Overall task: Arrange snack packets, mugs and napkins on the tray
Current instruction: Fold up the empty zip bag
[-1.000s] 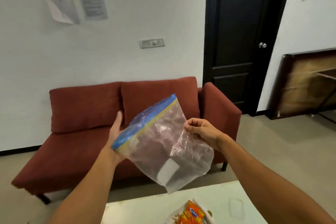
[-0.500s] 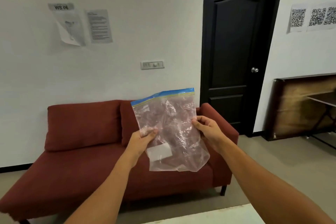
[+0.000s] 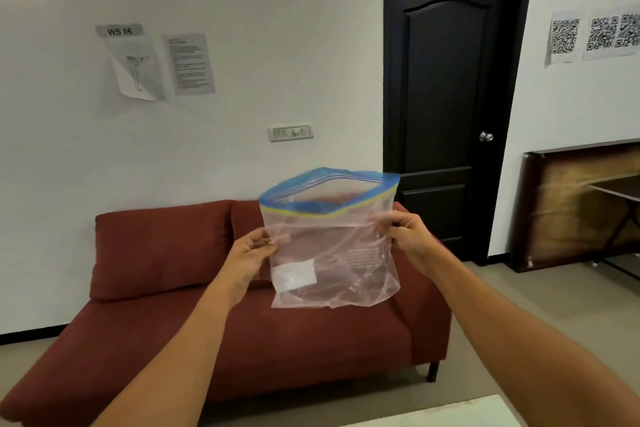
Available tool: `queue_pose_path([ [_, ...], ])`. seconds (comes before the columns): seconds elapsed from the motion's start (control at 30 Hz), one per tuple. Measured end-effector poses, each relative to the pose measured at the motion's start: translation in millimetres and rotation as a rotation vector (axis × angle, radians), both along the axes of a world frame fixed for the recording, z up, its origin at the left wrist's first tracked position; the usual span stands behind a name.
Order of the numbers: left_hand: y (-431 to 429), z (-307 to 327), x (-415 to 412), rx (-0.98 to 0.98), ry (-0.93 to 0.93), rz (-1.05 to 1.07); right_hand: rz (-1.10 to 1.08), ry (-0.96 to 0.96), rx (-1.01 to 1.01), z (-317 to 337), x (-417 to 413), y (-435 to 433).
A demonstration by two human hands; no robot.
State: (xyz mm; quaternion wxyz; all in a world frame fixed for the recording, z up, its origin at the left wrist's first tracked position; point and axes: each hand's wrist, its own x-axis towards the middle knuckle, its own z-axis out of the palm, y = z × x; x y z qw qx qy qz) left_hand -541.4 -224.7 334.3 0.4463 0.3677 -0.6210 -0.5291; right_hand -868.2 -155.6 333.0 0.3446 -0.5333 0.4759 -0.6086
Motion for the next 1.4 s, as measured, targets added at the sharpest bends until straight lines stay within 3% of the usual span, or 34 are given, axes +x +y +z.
queue_pose_path([
  [0.2,3,5,0,0.000,-0.087,0.103,-0.048,0.125,-0.104,10,3,6],
  [0.33,8,14,-1,0.354,0.078,0.013,-0.101,0.257,-0.198,21,18,14],
  [0.4,5,13,3,0.396,-0.053,-0.049,-0.109,0.256,-0.218,24,25,16],
  [0.5,5,7,-4,0.357,-0.280,-0.052,-0.122,0.159,-0.213,26,37,13],
  [0.57,4,1,-8,0.323,-0.195,0.038,-0.083,0.032,-0.178,25,42,12],
  [0.7,5,-3,-9,0.296,0.029,0.127,-0.009,0.012,-0.029,20,31,10],
  [0.8,8,2,-9,0.227,0.067,0.108,0.188,-0.278,0.197,25,15,15],
  [0.9,9,8,-8,0.179,0.121,0.126,0.235,-0.120,0.290,28,2,17],
  [1.0,13,13,-8,0.128,0.120,0.103,0.115,0.075,0.244,30,6,23],
  [1.23,13,6,6,0.118,0.131,0.110,0.046,-0.023,0.140,21,13,32],
  [1.3,12,3,13,0.133,0.053,0.074,0.001,0.031,0.083,22,20,31],
  [1.4,10,9,17,-0.036,-0.337,0.052,0.006,0.169,-0.010,34,24,28],
])
